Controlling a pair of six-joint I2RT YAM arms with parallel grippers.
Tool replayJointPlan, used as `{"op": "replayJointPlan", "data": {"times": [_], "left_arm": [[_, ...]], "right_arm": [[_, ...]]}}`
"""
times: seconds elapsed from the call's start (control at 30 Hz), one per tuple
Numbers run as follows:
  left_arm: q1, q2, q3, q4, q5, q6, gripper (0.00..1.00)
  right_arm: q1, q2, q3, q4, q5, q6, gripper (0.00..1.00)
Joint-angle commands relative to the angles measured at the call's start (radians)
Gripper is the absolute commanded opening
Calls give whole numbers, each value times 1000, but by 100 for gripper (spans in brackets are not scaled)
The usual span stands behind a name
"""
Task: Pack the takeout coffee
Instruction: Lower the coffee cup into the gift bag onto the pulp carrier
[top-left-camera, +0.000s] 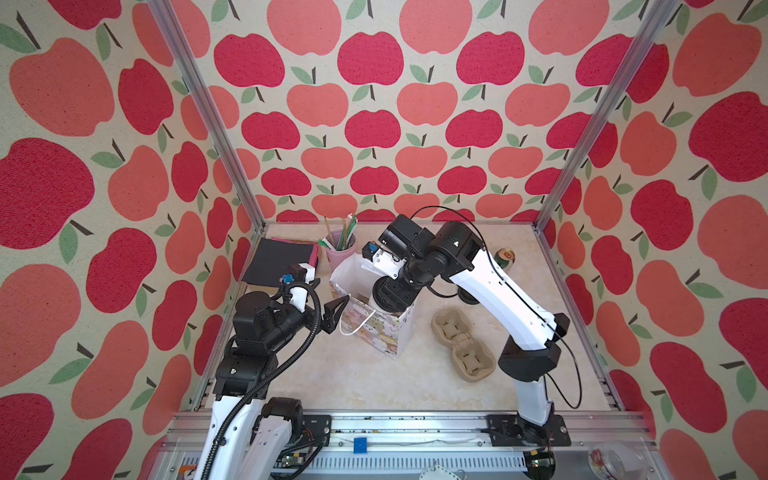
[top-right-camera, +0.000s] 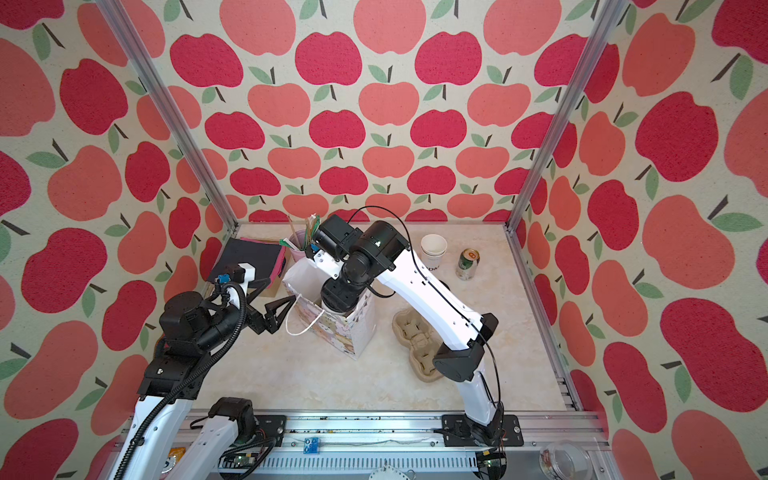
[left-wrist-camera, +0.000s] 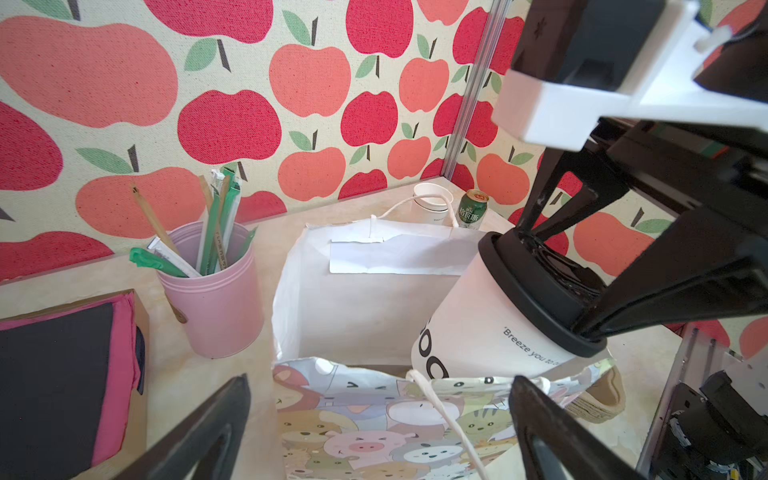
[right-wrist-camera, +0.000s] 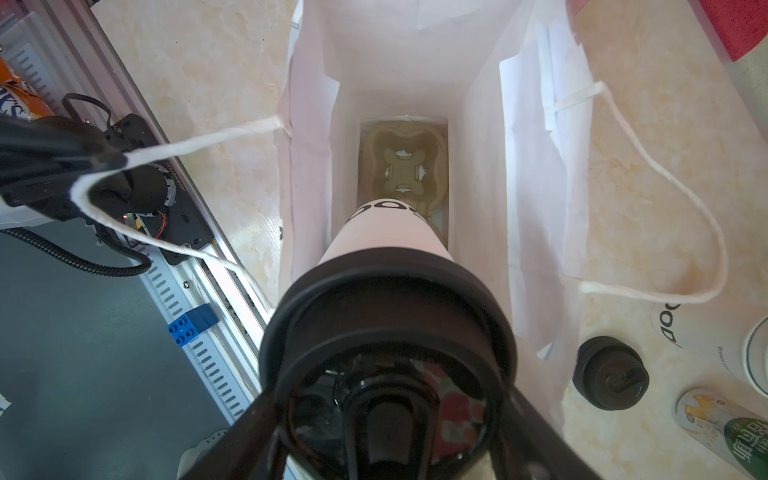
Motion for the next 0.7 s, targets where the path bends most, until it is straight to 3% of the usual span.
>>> {"op": "replayJointPlan", "data": {"times": [0.0, 0.67], "left_arm": [[5, 0, -8, 33, -7, -11, 99], [5, 0, -9, 33, -6, -11, 99]], "right_arm": [[4, 28, 7, -35, 13, -30, 61], [-33, 91, -83, -43, 23, -53, 60]]}}
